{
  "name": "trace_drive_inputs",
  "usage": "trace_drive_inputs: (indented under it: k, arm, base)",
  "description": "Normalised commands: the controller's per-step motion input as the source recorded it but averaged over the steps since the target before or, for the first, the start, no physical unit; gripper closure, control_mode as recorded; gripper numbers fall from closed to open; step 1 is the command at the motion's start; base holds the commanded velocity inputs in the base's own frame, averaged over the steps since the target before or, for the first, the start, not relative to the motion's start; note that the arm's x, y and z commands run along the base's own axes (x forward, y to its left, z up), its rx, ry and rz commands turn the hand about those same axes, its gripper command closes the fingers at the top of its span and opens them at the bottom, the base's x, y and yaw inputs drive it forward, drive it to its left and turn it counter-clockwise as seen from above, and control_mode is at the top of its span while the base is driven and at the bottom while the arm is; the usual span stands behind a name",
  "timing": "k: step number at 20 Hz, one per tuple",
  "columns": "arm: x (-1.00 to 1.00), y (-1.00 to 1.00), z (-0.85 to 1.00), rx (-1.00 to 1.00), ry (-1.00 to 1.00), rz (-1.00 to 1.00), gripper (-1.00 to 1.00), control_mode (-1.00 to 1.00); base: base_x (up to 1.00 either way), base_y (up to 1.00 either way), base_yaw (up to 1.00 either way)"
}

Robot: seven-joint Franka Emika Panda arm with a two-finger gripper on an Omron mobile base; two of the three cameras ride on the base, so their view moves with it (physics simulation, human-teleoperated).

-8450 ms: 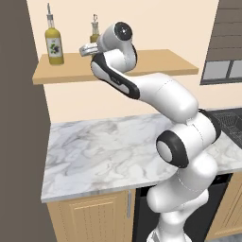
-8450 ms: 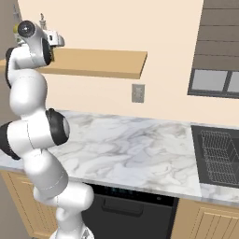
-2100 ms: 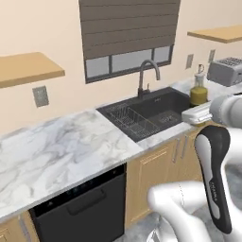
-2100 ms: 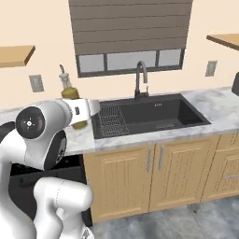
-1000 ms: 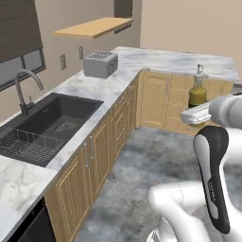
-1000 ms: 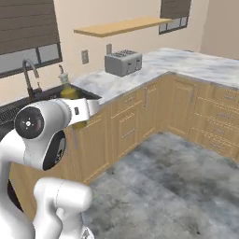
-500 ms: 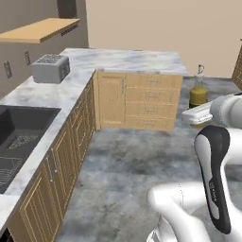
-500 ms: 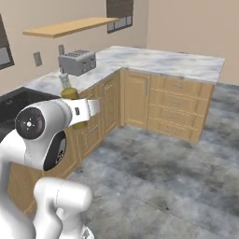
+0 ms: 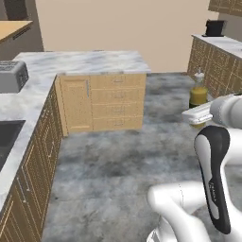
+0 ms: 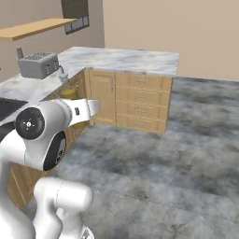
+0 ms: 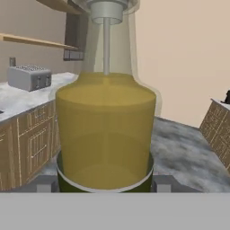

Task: Take 2 condiments from the cabinet and move them on the counter near the stove.Make sure the condiments are lined up with each other, next to each other.

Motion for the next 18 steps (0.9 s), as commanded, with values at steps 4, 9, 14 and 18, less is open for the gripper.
trace_drive_inputs:
  k: [4,9,14,18]
  arm:
    - [0.0,0.0,0.0,0.0,0.0,0.0,1.0,1.0]
    - [0.0,0.0,0.0,0.0,0.0,0.0,1.0,1.0]
    - [0.0,0.0,0.0,0.0,0.0,0.0,1.0,1.0]
    - [0.0,0.0,0.0,0.0,0.0,0.0,1.0,1.0]
  base:
    - [0.0,-0.15,-0.37]
    - [0.0,-0.08,-0.35]
    - [0.3,-0.01,-0.26]
    - [0.96,-0.02,-0.08]
